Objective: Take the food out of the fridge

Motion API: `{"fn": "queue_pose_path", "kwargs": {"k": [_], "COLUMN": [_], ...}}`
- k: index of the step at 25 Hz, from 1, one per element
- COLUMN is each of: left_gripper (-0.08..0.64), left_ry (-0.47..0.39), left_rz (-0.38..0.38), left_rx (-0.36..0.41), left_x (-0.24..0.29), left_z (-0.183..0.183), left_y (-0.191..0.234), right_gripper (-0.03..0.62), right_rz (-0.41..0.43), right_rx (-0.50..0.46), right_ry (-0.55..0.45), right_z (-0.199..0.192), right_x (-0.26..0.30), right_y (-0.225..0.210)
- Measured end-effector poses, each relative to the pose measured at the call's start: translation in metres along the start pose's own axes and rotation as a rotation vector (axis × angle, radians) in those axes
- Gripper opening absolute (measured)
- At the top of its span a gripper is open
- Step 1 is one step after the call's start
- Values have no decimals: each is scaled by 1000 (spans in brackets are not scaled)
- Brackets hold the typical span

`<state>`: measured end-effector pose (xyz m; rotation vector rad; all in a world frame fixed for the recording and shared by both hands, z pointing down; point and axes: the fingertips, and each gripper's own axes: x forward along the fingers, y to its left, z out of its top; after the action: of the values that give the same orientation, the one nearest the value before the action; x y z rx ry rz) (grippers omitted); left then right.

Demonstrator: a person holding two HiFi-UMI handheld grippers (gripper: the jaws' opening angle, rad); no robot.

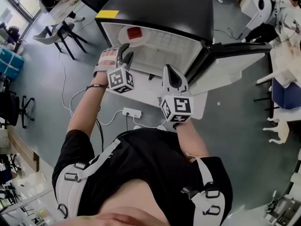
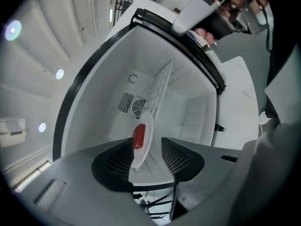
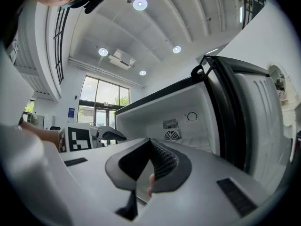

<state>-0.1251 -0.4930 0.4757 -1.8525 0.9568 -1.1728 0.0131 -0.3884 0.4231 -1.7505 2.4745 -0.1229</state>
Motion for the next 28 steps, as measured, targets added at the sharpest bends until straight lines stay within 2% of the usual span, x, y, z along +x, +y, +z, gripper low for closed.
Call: {"fn": "queue_pose_path", "kwargs": {"k": [5,9,18,21,23,28], "left_gripper": [172,172,167,110,31,25], "left_ry": [50,74,107,94,85,86], "left_rz": [-62,-101,-72,-41,-19,-3], "left_rx": [88,107,171,172,189,233], "left_x": [25,36,45,42,40,35], "left_z": [-8,-12,-12,-8,-7,-7], "left_y": [-4,-10,-10,-4,-3,-7], "right_gripper": [8,8,8,8,8,8], "right_rz": [-34,-48,-53,-55,-59,-53], "right_rx": [-1,-7,-22,-4,4,7], "right_ry": [10,14,27,33,43,53], "right_z": [-1,-2,-4,-3,-6,-10], "right_x": [-8,-12,-13,-12,-11,-10], "right_y": [-14,-20,-23,-27,-28,-25]}}
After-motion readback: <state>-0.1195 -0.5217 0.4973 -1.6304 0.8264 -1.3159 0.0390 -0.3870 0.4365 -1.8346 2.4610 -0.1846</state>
